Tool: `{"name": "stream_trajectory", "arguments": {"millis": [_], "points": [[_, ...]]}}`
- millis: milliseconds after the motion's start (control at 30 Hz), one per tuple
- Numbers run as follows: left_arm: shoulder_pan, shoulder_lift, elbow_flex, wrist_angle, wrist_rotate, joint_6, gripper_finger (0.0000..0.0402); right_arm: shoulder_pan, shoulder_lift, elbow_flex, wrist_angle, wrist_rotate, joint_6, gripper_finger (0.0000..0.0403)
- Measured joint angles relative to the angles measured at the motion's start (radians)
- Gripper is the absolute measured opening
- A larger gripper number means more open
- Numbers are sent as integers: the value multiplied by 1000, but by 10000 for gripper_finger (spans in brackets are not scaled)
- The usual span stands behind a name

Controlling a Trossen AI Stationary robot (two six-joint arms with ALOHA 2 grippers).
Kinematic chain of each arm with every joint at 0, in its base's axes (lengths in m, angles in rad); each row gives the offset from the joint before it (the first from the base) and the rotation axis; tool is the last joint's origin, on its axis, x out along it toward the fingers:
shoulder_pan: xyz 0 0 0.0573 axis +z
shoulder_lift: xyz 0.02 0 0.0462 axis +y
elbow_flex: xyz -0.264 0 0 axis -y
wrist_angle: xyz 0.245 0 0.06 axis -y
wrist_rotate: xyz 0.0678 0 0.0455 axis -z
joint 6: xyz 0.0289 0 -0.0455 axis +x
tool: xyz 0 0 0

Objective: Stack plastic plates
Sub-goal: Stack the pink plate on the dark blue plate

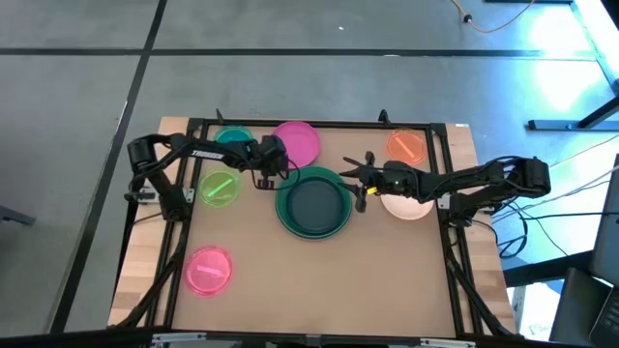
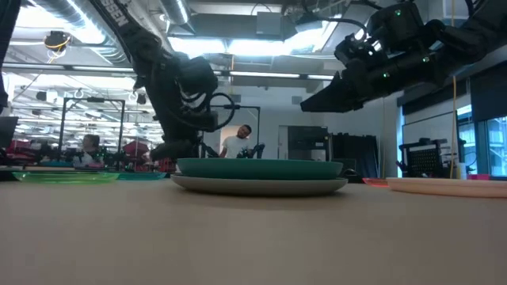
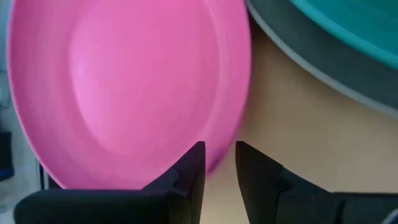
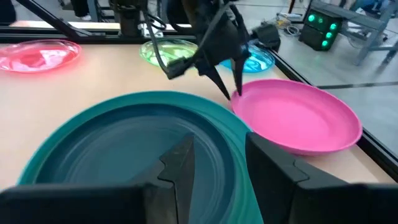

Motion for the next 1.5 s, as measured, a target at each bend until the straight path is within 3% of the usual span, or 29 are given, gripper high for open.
{"name": "stream_trajectory", "arguments": {"millis": [167,367,667,767,933,1233,1500], "points": [[0,60,1,86,8,13,82,0,0,0,6,0,0,134],[-6,83,4,78,-5,21,80,0,0,0,3,0,0,134],[-22,78,6,76,-49,14,12,0,0,0,3,1,0,134],[-40,78,6,74,-86,15,8,0,0,0,3,2,0,134],[-81,57,4,55,-147,13,15,0,0,0,4,1,1,134],[-181,-46,5,48,-170,-30,17,0,0,0,36,-40,59,134],[-326,-118,5,82,-170,-104,17,1,-16,-1,145,-192,114,134]]}}
